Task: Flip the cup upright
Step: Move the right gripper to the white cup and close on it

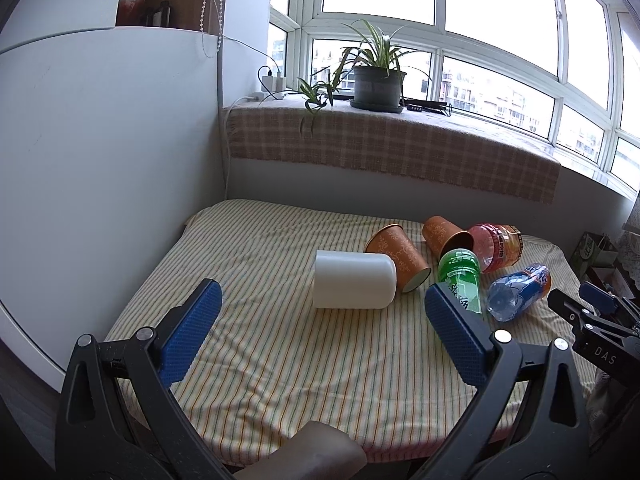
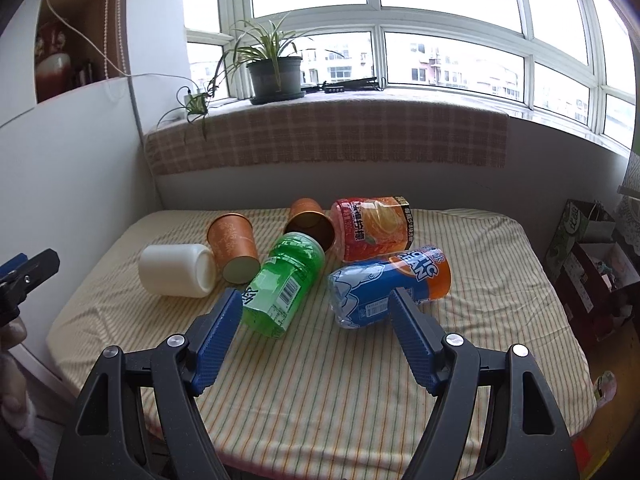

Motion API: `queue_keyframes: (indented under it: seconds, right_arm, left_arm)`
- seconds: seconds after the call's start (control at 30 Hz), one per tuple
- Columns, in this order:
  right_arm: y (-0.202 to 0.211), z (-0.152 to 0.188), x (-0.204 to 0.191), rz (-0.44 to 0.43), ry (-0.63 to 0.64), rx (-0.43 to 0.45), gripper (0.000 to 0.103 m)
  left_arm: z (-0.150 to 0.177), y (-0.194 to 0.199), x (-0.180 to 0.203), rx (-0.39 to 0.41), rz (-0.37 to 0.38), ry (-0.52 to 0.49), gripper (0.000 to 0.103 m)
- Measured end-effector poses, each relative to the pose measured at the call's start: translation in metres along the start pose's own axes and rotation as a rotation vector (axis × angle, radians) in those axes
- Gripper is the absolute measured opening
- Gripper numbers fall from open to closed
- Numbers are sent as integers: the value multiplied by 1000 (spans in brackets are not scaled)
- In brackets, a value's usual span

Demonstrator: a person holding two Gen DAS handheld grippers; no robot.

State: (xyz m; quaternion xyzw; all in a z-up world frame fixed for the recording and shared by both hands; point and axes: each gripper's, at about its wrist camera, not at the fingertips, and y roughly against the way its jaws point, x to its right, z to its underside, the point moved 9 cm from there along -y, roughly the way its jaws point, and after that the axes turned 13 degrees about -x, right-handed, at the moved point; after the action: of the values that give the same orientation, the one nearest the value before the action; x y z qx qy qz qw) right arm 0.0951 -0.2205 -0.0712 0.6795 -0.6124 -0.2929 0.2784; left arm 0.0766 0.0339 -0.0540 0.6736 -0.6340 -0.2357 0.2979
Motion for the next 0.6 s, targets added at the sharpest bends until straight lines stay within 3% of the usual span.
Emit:
queue_keyframes:
  seconds: [0.2, 0.27, 0.6]
  right_arm:
    - [-12, -10, -39, -71, 172, -18, 75]
    - [-21, -12, -54, -111, 232, -54, 82]
    - [-72, -23, -124, -221, 566, -174, 82]
  left_arm:
    - [13, -13, -25, -54, -24, 46, 103]
    - [18, -17, -36, -76, -23, 71, 103]
    - [48, -23, -73, -140, -68, 129, 103]
